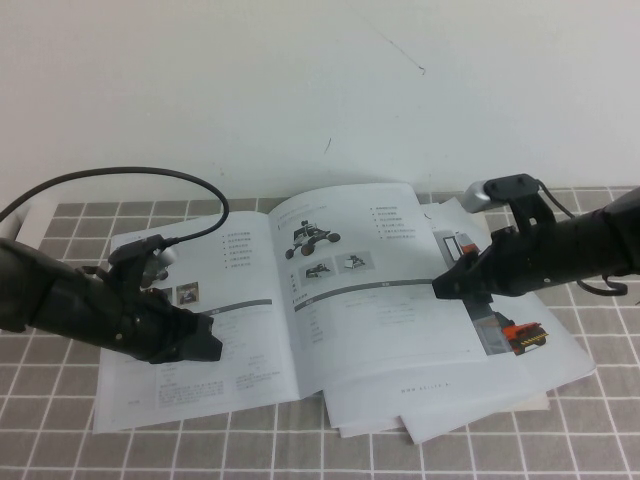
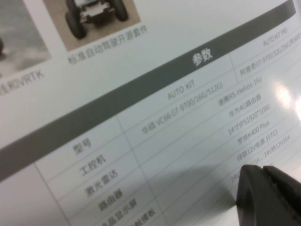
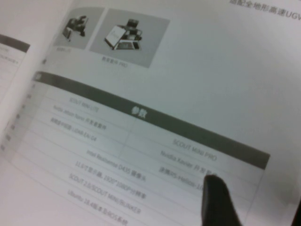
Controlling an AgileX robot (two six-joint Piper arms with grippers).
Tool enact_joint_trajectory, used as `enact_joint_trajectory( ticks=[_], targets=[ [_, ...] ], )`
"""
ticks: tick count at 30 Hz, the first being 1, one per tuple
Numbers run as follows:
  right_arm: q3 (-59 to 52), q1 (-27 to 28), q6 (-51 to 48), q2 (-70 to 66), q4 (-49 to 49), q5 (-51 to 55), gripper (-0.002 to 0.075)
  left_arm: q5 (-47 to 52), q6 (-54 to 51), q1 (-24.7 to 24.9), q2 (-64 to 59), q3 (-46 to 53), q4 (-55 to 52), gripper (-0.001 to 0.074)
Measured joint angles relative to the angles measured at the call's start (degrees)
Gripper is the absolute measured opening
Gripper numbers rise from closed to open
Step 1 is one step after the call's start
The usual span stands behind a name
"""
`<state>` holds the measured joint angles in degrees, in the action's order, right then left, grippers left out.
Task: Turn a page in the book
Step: Open the closed book
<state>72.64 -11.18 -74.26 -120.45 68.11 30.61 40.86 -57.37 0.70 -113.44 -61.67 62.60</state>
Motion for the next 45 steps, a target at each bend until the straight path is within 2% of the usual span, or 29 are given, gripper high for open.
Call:
enact_joint_trajectory(
  ticks=[22, 35, 45],
  targets=[
    [0.0, 0.0, 0.0, -1.1, 0.1, 1.9, 0.0356, 0.0, -0.2, 0.0, 0.0, 0.0, 0.0, -0.0003],
    [0.0, -0.1, -1.8, -1.2, 5.4, 6.7, 0.0356, 0.0, -0.4, 0.0, 0.0, 0.0, 0.0, -0.0003],
    [0.0, -0.2, -2.5, -1.2, 5.7, 1.7, 0.0356, 0.0, -0.4, 0.0, 0.0, 0.0, 0.0, -0.0003]
  ],
)
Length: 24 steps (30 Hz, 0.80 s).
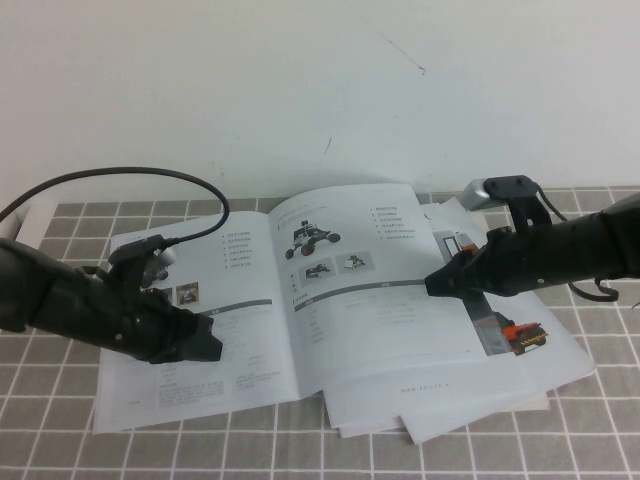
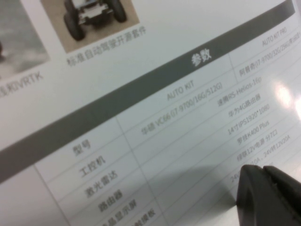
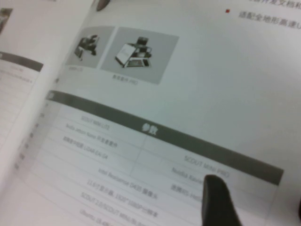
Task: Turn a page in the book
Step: Open the closed book
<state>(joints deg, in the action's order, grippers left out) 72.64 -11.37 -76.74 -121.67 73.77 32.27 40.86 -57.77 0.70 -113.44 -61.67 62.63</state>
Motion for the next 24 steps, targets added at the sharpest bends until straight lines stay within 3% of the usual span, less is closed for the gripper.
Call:
enact_joint_trajectory(
  ticks=[12, 24],
  targets=[
    [0.0, 0.0, -0.1, 0.0, -1.3, -2.4, 0.0356, 0.0, 0.0, 0.0, 0.0, 0.0, 0.0, -0.0003],
    [0.6, 0.4, -1.7, -2.2, 1.6, 2.9, 0.0356, 0.0, 0.0, 0.0, 0.0, 0.0, 0.0, -0.0003]
  ],
)
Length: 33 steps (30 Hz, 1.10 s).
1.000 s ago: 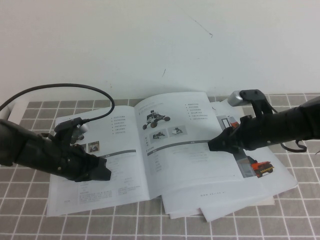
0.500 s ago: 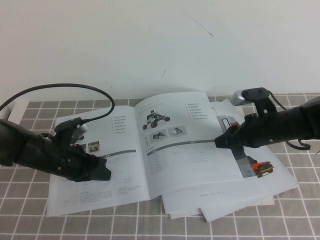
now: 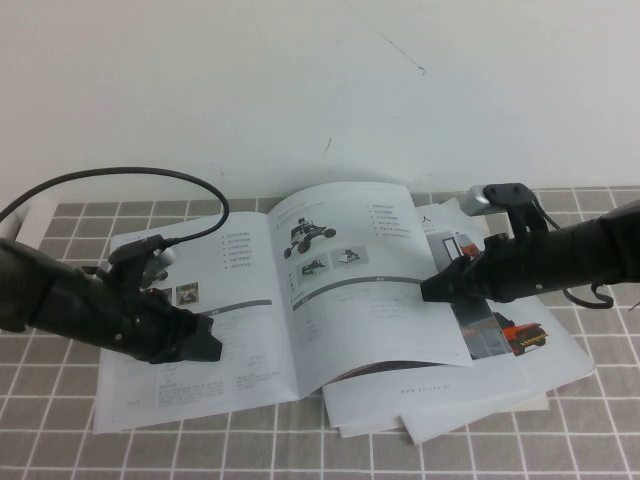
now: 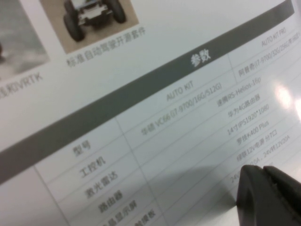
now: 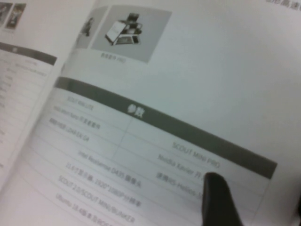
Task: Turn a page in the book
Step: Open the closed book
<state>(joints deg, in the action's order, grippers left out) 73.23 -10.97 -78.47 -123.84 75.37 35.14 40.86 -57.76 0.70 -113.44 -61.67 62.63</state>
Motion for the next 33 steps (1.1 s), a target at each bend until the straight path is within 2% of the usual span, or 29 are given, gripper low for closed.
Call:
enact_joint_trajectory(
  ticks=[14, 23, 33],
  targets=[
    [-0.1, -0.1, -8.6, 1.8, 14.5, 10.4, 0.0356, 0.0, 0.0, 0.0, 0.0, 0.0, 0.0, -0.0003],
    [-0.1, -0.6, -10.6, 1.9, 17.8, 17.6, 0.0356, 0.0, 0.0, 0.0, 0.0, 0.0, 0.0, -0.0003],
    [2.8, -3.5, -11.9, 1.9, 20.6, 26.6, 0.0356, 0.1, 0.0, 0.0, 0.0, 0.0, 0.1, -0.0003]
  ],
)
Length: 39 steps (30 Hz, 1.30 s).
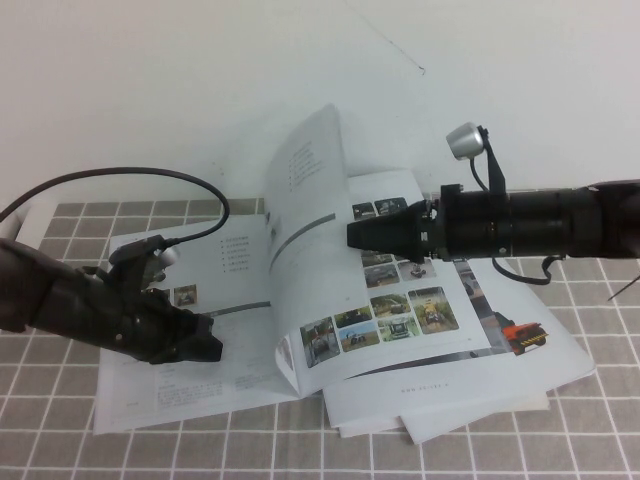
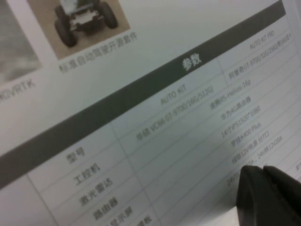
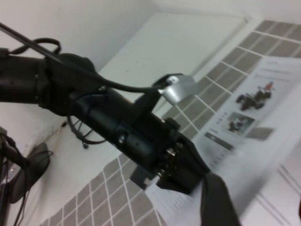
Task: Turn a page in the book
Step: Open the closed book
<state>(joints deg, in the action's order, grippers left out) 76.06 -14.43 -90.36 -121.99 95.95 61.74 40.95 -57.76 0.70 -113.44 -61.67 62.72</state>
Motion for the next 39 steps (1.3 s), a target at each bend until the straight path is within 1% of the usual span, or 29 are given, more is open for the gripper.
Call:
enact_joint_trajectory(
  ticks=[9, 18, 22, 33, 39],
  targets=[
    [4.3, -3.5, -0.2, 0.0, 0.0, 1.2, 0.0356, 0.2, -0.2, 0.0, -0.1, 0.0, 0.1, -0.0003],
    [5.2, -6.8, -0.4, 0.0, 0.0, 0.8, 0.0356, 1.9, -1.1, 0.0, 0.7, -1.7, -0.1, -0.0003],
    [7.0, -6.8, 0.4, 0.0, 0.0, 0.5, 0.0356, 2.7, -1.3, 0.0, 5.3, -3.7, -1.7, -0.0003],
    [12.0, -6.8, 2.7, 0.0, -2.6, 0.3, 0.0356, 2.3, -1.1, 0.4, 25.7, -4.0, -4.5, -0.0003],
    [12.0, -6.8, 4.1, 0.0, -4.6, 0.3, 0.0356, 1.1, -1.5, 2.3, 28.1, -4.0, -4.3, -0.0003]
  ],
)
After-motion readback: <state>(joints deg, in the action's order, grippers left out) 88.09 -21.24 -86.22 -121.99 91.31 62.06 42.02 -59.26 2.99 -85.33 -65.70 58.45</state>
